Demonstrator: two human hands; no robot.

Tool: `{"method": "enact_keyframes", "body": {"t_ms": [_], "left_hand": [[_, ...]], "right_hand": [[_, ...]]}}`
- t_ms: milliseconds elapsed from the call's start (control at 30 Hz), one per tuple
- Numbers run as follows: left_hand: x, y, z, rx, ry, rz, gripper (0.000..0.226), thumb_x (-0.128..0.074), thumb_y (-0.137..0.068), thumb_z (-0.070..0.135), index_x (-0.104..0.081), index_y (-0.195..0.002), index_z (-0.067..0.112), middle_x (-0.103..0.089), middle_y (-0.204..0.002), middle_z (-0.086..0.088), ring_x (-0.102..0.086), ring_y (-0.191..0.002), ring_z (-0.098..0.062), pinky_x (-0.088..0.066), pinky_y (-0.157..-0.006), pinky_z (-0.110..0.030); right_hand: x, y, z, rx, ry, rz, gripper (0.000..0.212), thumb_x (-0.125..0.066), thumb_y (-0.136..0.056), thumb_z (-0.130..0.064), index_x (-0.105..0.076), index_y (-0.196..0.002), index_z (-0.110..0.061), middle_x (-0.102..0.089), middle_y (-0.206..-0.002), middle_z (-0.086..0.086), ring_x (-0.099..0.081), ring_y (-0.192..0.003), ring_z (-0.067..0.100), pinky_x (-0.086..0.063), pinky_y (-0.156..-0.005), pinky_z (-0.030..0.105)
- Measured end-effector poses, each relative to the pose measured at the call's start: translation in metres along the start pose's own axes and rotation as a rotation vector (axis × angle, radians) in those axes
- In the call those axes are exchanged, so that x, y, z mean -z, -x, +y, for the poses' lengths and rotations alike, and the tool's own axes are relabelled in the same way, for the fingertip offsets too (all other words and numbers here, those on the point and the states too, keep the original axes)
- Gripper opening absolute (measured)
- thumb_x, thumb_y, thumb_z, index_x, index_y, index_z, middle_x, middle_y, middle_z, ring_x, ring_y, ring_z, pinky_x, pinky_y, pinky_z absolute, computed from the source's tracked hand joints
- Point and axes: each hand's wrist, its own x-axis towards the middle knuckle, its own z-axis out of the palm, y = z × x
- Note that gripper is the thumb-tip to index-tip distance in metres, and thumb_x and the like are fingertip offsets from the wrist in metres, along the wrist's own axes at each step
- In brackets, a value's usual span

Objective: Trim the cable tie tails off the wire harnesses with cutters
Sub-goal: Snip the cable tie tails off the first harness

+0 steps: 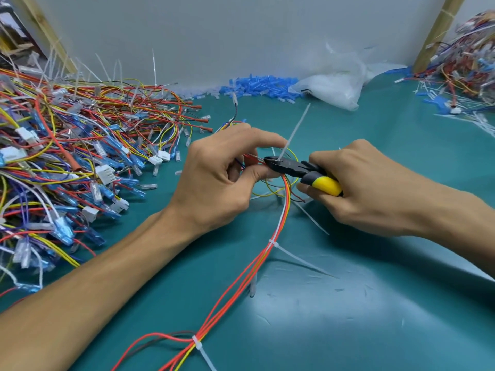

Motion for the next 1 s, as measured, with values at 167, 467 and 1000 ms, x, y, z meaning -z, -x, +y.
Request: {"method": "enact_keyframes", "body": {"t_ms": [167, 467, 1000], "left_hand": [[-0.001, 0.000, 0.004, 0.005, 0.014, 0.013, 0.024, -0.080, -0.085, 0.008, -0.075, -0.108, 0.012, -0.058, -0.080, 0.016, -0.055, -0.066, -0.013, -0.039, -0.058, -0.020], [-0.002, 0.000, -0.001, 0.052, 0.040, 0.065, 0.024, -0.082, -0.086, 0.015, -0.076, -0.108, 0.016, -0.062, -0.079, 0.006, -0.052, -0.055, -0.024, -0.040, -0.047, -0.039], [0.004, -0.006, -0.008, 0.123, 0.066, 0.166, 0.008, -0.073, -0.094, 0.014, -0.066, -0.094, 0.018, -0.064, -0.093, -0.005, -0.063, -0.063, -0.007, -0.043, -0.054, -0.020]], "right_hand": [[0.004, 0.000, -0.003, -0.017, 0.007, -0.044, 0.034, -0.059, -0.099, -0.025, -0.044, -0.069, -0.018, -0.040, -0.054, 0.003, -0.039, -0.057, 0.033, -0.032, -0.054, 0.043], [0.002, -0.001, -0.004, -0.040, -0.058, -0.041, 0.039, -0.062, -0.100, -0.028, -0.045, -0.070, -0.011, -0.041, -0.055, 0.007, -0.031, -0.056, 0.026, -0.032, -0.054, 0.043], [0.007, -0.006, 0.002, -0.157, -0.299, 0.310, 0.045, -0.065, -0.090, -0.040, -0.045, -0.071, -0.005, -0.037, -0.063, 0.006, -0.027, -0.060, 0.017, -0.026, -0.055, 0.035]]}}
